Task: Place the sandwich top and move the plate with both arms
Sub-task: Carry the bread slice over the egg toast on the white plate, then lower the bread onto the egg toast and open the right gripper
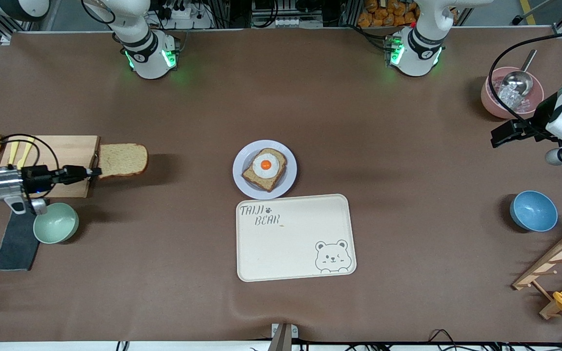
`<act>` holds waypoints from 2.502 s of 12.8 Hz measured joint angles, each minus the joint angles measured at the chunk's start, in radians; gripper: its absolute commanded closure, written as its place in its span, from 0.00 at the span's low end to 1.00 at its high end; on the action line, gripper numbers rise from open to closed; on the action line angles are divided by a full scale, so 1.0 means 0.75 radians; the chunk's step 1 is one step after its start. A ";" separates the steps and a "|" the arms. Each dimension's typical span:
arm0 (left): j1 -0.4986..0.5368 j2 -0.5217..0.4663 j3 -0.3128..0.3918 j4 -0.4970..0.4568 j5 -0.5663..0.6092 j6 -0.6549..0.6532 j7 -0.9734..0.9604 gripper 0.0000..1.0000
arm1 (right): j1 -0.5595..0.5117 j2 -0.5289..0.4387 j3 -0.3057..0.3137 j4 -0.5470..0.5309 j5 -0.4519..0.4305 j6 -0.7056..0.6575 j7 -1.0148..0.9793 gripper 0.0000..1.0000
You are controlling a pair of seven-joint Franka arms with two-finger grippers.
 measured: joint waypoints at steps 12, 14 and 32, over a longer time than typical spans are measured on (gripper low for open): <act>0.001 0.010 0.000 -0.001 0.000 0.001 0.000 0.00 | 0.490 0.048 0.002 -0.136 0.438 0.347 0.135 1.00; 0.002 0.010 0.000 0.000 0.000 0.001 0.000 0.00 | 0.563 0.052 0.002 -0.152 0.474 0.448 0.146 1.00; 0.009 0.018 -0.003 -0.001 0.000 0.010 0.000 0.00 | 0.889 0.095 0.001 -0.297 0.811 0.732 0.130 1.00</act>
